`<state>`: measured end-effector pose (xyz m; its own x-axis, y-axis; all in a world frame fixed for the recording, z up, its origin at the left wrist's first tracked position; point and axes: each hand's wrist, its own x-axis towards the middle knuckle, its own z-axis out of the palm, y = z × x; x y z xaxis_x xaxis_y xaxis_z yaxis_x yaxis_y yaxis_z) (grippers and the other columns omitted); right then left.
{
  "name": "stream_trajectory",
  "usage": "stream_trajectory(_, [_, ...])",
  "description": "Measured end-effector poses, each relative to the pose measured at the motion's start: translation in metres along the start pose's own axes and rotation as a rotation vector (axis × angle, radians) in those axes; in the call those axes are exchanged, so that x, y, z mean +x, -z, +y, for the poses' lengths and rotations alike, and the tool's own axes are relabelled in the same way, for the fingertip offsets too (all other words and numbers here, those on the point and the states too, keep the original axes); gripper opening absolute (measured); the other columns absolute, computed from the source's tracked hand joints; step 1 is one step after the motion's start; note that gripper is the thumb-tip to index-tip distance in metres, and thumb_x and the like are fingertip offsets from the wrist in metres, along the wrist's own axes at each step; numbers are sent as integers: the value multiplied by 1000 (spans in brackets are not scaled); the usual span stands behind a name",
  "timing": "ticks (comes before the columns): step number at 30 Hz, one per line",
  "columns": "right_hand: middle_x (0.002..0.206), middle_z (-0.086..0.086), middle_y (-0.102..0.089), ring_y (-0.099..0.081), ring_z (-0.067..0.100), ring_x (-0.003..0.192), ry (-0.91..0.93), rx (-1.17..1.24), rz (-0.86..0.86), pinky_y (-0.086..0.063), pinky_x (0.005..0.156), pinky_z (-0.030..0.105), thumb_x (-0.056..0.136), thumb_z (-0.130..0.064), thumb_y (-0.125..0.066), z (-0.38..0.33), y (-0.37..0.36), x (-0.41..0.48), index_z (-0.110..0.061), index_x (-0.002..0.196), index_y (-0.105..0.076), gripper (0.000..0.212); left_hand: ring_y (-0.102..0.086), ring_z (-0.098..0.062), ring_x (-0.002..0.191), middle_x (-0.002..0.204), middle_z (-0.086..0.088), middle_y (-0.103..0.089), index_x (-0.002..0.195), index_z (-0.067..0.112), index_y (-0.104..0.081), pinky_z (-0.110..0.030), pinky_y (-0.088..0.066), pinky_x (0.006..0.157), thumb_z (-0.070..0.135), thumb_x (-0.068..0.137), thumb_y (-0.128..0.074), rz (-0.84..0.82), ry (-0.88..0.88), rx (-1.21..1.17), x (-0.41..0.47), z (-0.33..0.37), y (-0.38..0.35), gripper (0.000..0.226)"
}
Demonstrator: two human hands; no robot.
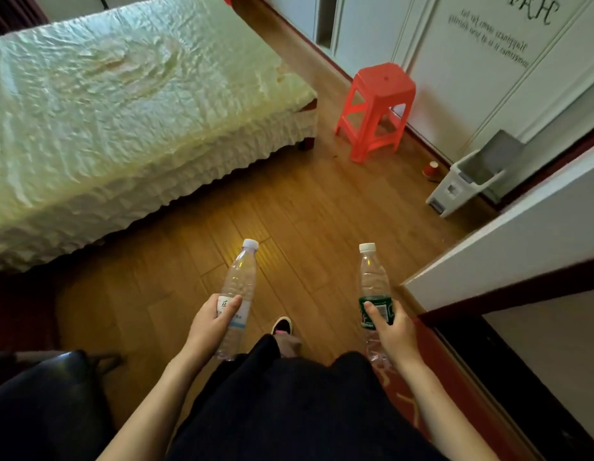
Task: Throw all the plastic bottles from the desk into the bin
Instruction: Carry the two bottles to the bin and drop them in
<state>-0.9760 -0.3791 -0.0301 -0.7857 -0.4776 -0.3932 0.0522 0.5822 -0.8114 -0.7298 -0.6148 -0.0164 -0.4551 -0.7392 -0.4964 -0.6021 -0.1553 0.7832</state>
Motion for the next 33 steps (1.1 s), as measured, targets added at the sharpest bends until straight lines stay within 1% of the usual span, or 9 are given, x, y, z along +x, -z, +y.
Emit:
stream_trajectory(2, [86,2,-69,-68,1,63,-9,-6,66,-47,47,11,90,-34,-65,-23,6,30,-13,106,-60,27,-67,-26,79,89,-9,-68,95,17,-59,-41,-56,69,50,89,-56,-49,-44,25,48,41,6,33])
stream_trajectory(5, [86,-2,-70,-68,9,76,-29,-30,139,-47,57,18,87,-37,-67,-45,18,65,-20,102,-61,23,-68,-22,78,91,-6,-68,97,21,-59,-35,-57,68,52,86,-56,-139,-111,81,110,98,0,33])
stream_trajectory(7, [86,-4,-69,-65,7,75,-62,-29,194,-46,59,21,87,-37,-67,-50,28,84,-25,99,-58,20,-68,-18,77,91,-2,-68,98,25,-58,-31,-58,66,53,86,-55,-192,-152,122,146,132,-14,30])
stream_trajectory(9, [88,-4,-69,-66,6,75,-111,-17,247,-48,60,23,87,-40,-66,-52,38,104,-26,103,-57,23,-69,-16,77,91,0,-69,99,27,-58,-31,-58,66,53,87,-55,-235,-173,146,181,161,-33,29])
stream_trajectory(13, [90,-1,-70,-69,16,82,-234,49,366,-55,71,36,85,-47,-65,-43,58,156,-19,109,-60,36,-69,-18,79,92,-2,-70,99,27,-59,-36,-60,70,53,87,-56,-310,-175,168,246,209,-80,29])
stream_trajectory(16, [90,-1,-70,-68,15,82,-262,94,440,-54,71,34,87,-45,-64,-48,82,213,-17,110,-61,36,-69,-15,77,91,-3,-70,97,27,-59,-27,-56,62,51,88,-56,-342,-168,197,294,241,-120,27])
stream_trajectory(20, [85,-3,-68,-65,10,77,-254,121,458,-46,60,23,89,-41,-63,-75,122,306,-12,105,-61,33,-69,-13,73,89,-4,-70,99,21,-60,-20,-50,56,47,89,-56,-344,-152,189,355,308,-164,28])
stream_trajectory(25, [87,5,-68,-68,18,79,-204,141,440,-47,60,24,87,-45,-64,-135,178,431,-13,105,-59,37,-71,-20,76,90,-6,-71,102,19,-61,-29,-56,61,43,90,-57,-301,-157,169,433,405,-201,27])
stream_trajectory(33, [94,-7,-65,-66,8,84,-169,220,425,-50,67,20,89,-45,-62,-194,229,597,-24,113,-53,34,-68,-22,77,87,-4,-70,98,20,-60,-36,-56,67,50,89,-54,-301,-150,259,552,498,-255,32])
